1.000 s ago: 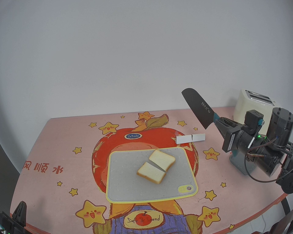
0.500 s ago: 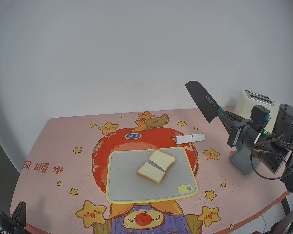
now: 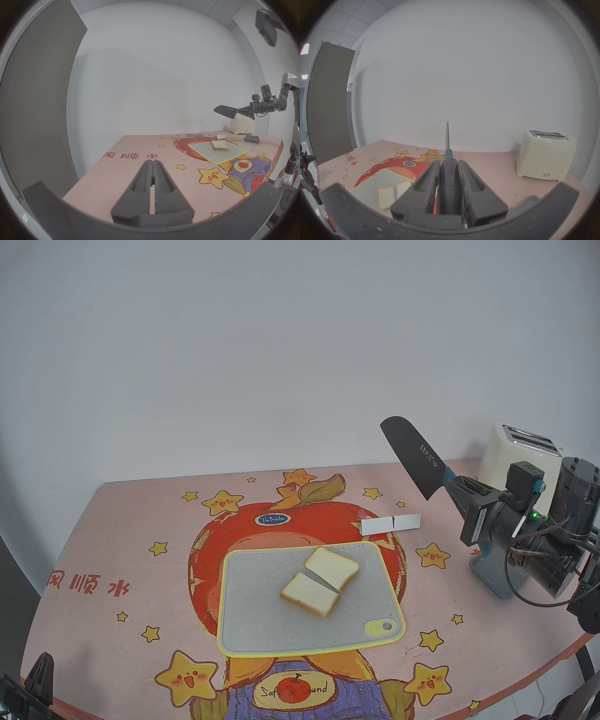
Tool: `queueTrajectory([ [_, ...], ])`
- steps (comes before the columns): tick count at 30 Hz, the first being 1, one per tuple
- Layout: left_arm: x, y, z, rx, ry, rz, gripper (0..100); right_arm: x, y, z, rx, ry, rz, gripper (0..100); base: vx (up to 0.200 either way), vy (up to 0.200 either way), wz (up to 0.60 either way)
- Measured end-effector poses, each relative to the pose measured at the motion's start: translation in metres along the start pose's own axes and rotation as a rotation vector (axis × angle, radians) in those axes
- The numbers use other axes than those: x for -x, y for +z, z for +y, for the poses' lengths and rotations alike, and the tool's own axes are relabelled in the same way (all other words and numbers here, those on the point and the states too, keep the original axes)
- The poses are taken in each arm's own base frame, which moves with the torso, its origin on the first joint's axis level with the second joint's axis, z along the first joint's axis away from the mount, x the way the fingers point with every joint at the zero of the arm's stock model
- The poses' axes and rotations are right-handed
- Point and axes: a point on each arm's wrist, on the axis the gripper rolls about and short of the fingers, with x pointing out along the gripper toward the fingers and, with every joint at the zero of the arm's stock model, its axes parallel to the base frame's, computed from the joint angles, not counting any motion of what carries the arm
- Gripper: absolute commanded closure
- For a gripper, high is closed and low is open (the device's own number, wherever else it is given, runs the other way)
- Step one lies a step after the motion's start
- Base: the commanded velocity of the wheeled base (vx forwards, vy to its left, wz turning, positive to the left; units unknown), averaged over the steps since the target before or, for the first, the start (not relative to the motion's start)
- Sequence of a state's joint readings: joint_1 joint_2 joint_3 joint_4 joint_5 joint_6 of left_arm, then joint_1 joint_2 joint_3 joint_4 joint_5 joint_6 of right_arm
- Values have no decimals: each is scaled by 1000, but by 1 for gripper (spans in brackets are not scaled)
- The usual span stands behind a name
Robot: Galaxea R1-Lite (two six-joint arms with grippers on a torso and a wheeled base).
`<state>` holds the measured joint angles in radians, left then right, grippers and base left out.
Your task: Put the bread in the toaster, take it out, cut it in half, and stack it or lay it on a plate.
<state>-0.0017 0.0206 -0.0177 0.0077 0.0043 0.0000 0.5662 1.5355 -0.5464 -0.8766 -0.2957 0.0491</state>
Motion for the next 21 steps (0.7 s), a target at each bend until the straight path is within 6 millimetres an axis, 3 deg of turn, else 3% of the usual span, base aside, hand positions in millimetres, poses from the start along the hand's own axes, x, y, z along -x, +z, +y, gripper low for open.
queueTrajectory([
  [14, 0, 0, 0, 0, 0, 0, 100, 13, -14, -5, 6, -3, 45, 100, 0, 0, 0],
  [21, 0, 0, 0, 0, 0, 0, 100, 11, -10, 2, -41, 17, -13, 100, 0, 0, 0],
])
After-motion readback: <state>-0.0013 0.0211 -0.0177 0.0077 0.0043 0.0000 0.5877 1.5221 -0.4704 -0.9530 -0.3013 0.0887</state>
